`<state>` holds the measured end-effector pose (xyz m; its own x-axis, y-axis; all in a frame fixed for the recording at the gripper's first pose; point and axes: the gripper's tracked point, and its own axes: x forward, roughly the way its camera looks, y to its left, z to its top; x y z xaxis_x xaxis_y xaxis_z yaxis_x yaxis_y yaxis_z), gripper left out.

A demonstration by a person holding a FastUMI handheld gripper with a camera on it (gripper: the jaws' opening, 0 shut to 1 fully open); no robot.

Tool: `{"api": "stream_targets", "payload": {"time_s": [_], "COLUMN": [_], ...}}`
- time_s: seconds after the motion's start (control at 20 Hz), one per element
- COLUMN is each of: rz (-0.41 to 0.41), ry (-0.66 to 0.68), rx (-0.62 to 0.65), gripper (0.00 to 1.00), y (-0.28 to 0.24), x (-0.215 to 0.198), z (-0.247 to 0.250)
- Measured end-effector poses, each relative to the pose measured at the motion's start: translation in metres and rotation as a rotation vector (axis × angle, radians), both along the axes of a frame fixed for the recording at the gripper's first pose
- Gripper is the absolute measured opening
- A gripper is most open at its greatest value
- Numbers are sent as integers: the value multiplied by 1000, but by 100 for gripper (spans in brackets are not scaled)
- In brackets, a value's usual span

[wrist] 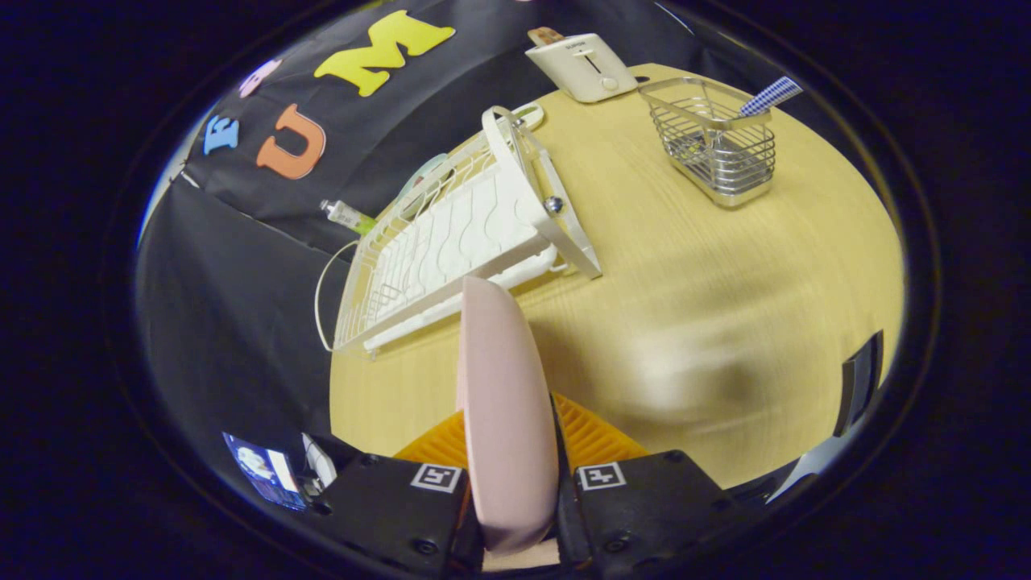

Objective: Take the plate from the dish rack, then take the spoon from the basket and place it into the plate.

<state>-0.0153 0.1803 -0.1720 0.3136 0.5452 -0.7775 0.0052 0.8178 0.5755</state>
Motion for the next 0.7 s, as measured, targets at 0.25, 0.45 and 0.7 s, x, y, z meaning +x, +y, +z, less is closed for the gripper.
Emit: {"api": "stream_targets", "payload": {"time_s": [0.25,0.45,0.7], "rz": [-20,-37,-14], "ry": [16,-17,-138], "rx": [15,13,-19], "gripper": [45,54,60], "y": [-9,-17,-22], "x": [2,10,15], "z": [-7,-6,10]}}
